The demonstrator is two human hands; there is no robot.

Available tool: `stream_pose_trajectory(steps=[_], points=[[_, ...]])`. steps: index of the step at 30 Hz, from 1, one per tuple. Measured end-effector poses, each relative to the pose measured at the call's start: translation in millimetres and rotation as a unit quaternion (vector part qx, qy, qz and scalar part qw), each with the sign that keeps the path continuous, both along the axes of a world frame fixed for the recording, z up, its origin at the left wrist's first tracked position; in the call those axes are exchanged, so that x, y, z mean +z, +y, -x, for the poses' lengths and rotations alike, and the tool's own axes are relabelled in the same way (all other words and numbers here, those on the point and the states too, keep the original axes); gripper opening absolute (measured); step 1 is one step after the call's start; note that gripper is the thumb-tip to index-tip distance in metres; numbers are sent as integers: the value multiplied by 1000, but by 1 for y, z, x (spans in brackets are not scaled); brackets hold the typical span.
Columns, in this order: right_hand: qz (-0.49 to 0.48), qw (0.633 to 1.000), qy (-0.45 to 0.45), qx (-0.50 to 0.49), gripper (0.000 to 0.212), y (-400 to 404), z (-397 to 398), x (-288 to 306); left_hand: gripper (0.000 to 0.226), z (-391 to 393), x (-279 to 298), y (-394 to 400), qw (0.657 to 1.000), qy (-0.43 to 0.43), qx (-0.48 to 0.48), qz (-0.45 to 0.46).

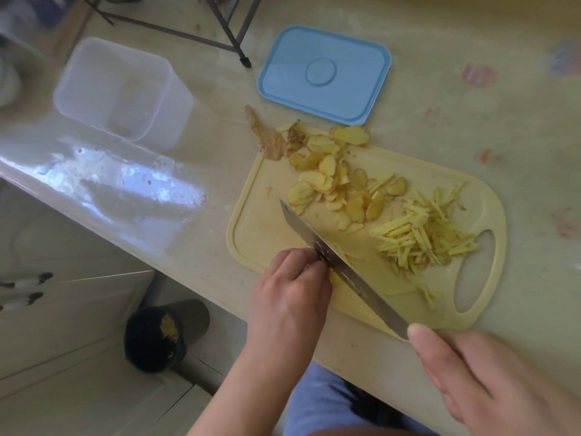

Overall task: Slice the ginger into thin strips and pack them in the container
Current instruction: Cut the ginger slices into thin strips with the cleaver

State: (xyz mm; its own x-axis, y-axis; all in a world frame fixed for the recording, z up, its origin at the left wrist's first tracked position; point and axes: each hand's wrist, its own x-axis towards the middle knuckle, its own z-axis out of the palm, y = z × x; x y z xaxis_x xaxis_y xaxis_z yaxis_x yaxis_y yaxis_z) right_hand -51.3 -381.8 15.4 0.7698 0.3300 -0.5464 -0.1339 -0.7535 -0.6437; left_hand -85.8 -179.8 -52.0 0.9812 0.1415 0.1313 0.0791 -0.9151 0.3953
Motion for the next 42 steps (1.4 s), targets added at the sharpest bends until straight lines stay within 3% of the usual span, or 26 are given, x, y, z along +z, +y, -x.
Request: stream_pose_trajectory(steps=[5,10,16,22,28,32,37,42], points=[[14,1000,13,15,72,0,3,-5,23,-2,4,-2,1000,10,2,-26],[0,996,25,84,80,9,-4,-19,26,-4,7,0,999,-1,-5,-42],[12,998,35,42,69,0,0,-2,26,-4,8,-3,999,25,3,-42],[0,997,14,70,74,5,-1,-16,27,-5,7,-4,999,31,8,-19],[6,1000,26,16,70,-3,2,-3,10,-1,7,-5,999,27,1,-24],[5,1000,-13,-5,86,-2,7,-2,12,-1,6,-5,999,37,9,-19],[29,991,-127,19,66,-4,17,-7,21,-3,9,-4,999,40,13,5],[20,999,7,29,75,4,4,-16,21,-4,7,-2,1000,19,4,13]])
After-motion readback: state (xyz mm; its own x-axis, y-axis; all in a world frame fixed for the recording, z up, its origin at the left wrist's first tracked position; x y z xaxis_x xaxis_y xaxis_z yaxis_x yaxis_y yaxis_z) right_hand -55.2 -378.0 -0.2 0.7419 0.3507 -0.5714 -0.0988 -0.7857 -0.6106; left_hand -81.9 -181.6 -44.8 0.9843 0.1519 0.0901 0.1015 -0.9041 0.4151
